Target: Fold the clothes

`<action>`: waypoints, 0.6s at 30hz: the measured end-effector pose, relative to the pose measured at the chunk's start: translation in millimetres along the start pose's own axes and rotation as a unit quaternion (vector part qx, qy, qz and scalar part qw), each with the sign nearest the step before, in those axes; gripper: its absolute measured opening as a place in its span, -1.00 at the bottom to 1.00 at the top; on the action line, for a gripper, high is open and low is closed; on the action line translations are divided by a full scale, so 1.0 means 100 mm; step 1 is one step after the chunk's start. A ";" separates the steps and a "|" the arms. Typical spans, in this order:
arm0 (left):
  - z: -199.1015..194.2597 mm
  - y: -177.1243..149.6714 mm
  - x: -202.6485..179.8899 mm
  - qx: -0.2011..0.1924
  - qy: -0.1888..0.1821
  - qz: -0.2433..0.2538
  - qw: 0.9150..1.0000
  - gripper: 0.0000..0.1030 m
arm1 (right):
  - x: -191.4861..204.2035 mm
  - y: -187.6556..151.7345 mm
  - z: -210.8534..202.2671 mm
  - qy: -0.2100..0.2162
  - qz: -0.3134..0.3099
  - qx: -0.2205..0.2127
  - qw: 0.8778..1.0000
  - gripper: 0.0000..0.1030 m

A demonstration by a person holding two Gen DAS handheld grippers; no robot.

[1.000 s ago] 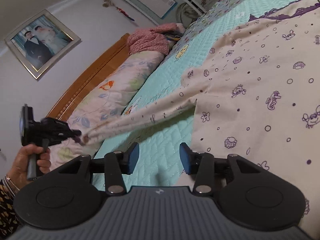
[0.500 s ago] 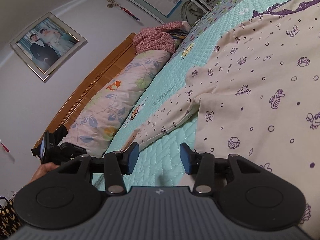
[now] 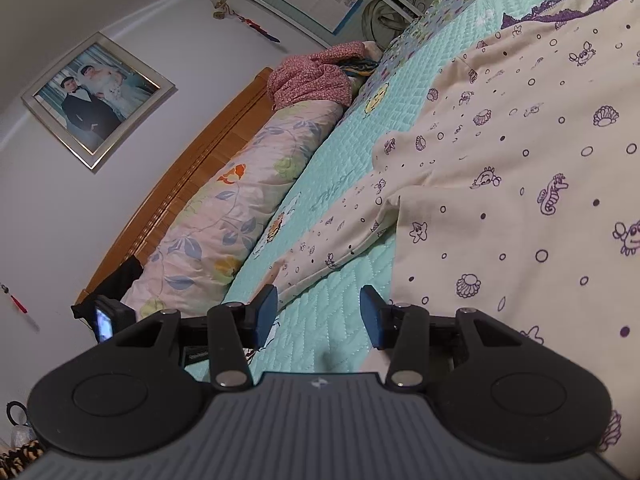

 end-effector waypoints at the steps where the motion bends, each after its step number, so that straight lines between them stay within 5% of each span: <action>1: 0.02 -0.01 0.01 0.000 -0.009 0.000 1.000 -0.34 | 0.00 0.00 0.00 0.001 0.001 0.000 1.000 -0.09; 2: 0.03 -0.01 0.03 0.000 -0.021 -0.006 1.000 -0.50 | 0.00 0.00 0.00 0.002 0.002 0.000 1.000 -0.09; 3: 0.05 0.00 0.05 0.003 -0.036 -0.018 0.999 -0.86 | -0.01 0.00 0.00 0.002 0.003 0.000 1.000 -0.09; 4: 0.07 0.02 0.08 0.005 -0.050 -0.031 0.998 -0.95 | -0.01 0.00 0.00 0.003 0.004 0.000 1.000 -0.09; 7: 0.05 0.06 0.27 0.004 -0.075 -0.098 0.992 -0.97 | -0.01 0.01 0.01 0.004 0.006 -0.001 1.000 -0.09; 11: 0.19 0.04 0.74 0.022 -0.099 -0.249 0.963 -0.97 | -0.01 0.01 0.01 0.004 0.004 -0.001 1.000 -0.09; 15: 0.47 -0.01 1.02 0.054 -0.034 -0.271 0.960 -0.97 | -0.01 0.01 0.00 0.003 0.003 0.000 1.000 -0.09; 18: 0.59 -0.03 1.08 0.074 -0.029 -0.286 0.955 -0.89 | 0.00 0.01 0.00 0.002 0.003 0.000 1.000 -0.09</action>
Point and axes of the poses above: each gripper's, at about its wrist camera, not at the fingertips, and z roughly the way its jaws point, x to its left, y to its top, the point moved 6 cm from there along z, roughly the way its jaws point
